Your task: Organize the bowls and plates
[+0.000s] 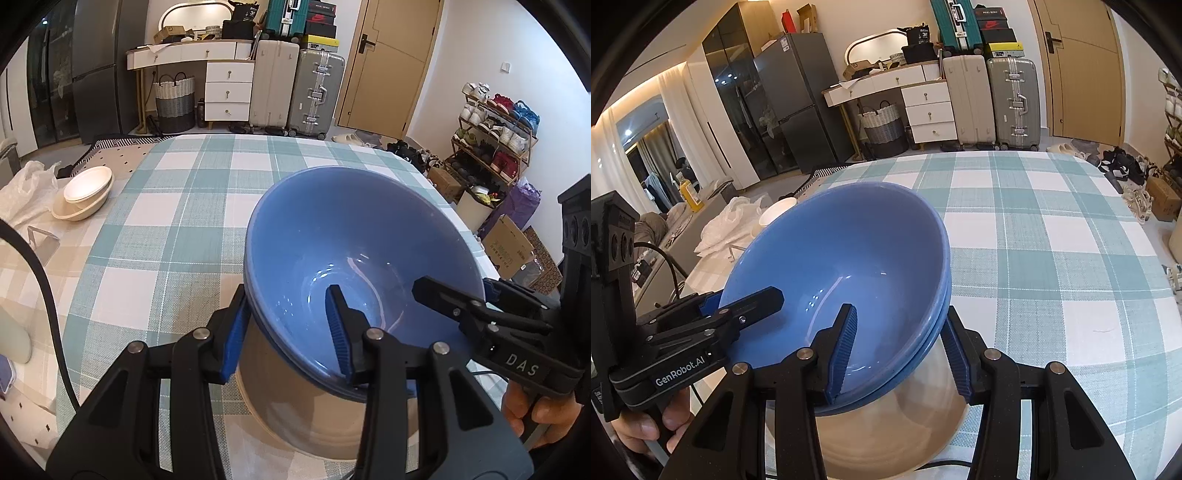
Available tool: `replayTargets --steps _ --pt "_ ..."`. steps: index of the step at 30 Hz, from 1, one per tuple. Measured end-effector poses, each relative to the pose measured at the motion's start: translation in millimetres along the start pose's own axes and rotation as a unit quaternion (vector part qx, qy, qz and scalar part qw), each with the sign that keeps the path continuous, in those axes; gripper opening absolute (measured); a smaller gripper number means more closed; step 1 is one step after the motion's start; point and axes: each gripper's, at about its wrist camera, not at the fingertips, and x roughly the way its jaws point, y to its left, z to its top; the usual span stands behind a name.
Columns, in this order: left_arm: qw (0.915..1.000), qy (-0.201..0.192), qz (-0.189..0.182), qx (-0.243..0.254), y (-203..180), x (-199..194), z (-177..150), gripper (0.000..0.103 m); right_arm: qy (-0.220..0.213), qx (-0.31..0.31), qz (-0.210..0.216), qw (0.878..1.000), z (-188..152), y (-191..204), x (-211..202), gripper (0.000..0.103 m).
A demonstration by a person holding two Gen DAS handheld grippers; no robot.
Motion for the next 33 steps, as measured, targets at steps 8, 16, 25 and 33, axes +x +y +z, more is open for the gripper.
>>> replayTargets --steps 8,16,25,33 --pt "0.9997 -0.001 -0.02 0.011 0.6 5.2 -1.9 0.057 -0.001 -0.007 0.001 1.0 -0.8 1.3 -0.2 0.052" --pt "0.9987 -0.036 -0.02 0.03 7.2 -16.4 -13.4 0.078 -0.026 -0.029 0.019 0.999 -6.9 2.9 -11.9 0.096" --pt "0.9931 -0.101 -0.012 0.058 22.1 -52.7 -32.4 0.101 -0.06 -0.084 0.009 0.995 -18.6 7.2 -32.9 0.102" --pt "0.9911 -0.124 -0.027 0.04 48.8 -71.7 -54.3 0.101 -0.107 -0.109 0.013 0.988 -34.7 -7.2 -58.6 0.102"
